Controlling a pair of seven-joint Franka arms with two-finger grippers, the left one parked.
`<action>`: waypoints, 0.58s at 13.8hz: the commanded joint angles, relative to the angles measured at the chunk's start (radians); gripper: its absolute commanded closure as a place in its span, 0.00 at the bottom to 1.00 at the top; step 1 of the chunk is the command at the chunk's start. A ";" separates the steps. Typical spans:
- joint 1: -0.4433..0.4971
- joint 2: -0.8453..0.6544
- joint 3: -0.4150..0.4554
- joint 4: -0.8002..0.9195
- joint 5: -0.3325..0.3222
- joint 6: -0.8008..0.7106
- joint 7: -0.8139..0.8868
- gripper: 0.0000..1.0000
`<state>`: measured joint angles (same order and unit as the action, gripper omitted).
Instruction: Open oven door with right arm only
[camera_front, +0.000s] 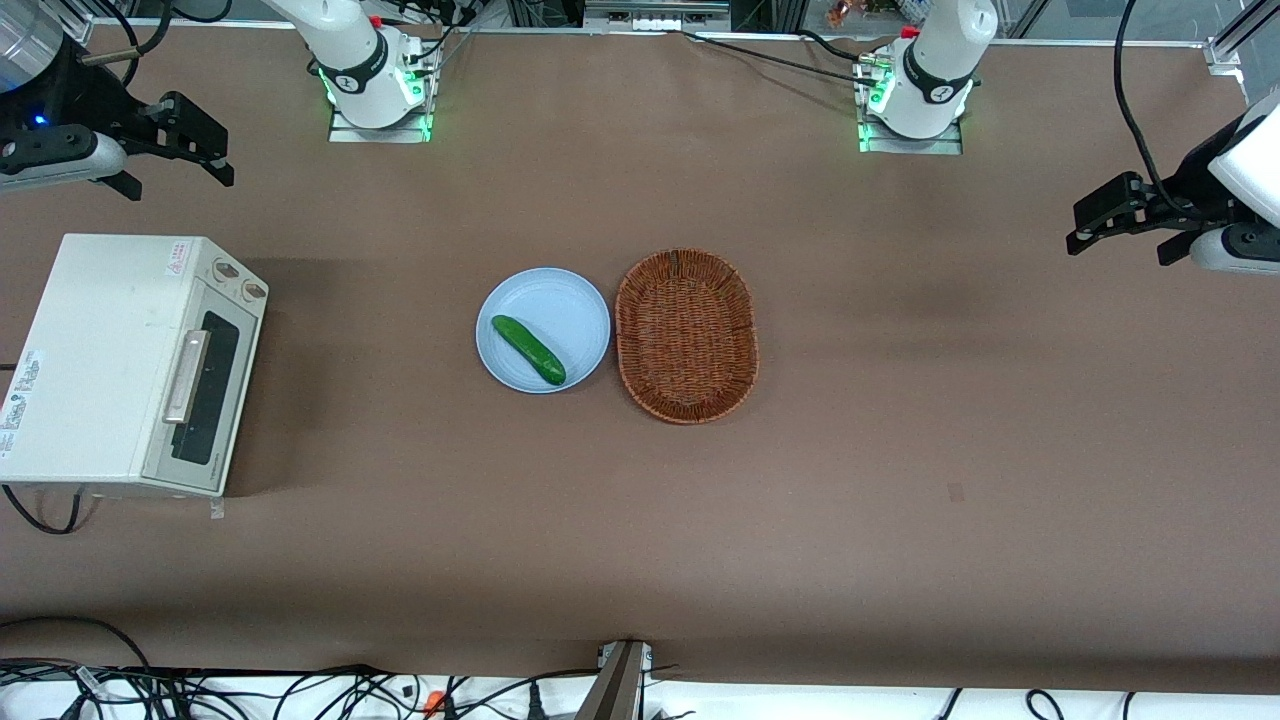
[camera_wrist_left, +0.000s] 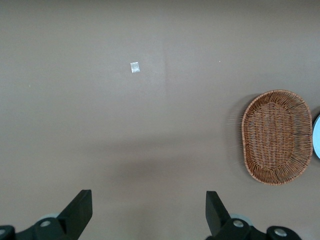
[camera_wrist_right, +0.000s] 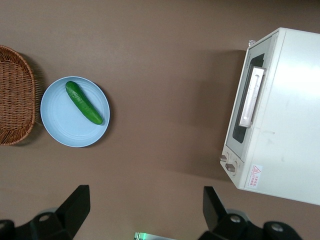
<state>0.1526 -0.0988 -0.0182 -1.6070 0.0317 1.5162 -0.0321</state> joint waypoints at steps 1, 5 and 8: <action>-0.015 -0.013 0.009 0.004 0.007 -0.021 -0.017 0.00; -0.016 -0.015 0.009 0.002 0.007 -0.028 -0.017 0.00; -0.016 -0.015 0.009 0.004 0.005 -0.030 -0.017 0.00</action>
<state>0.1511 -0.0992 -0.0182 -1.6070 0.0316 1.5040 -0.0337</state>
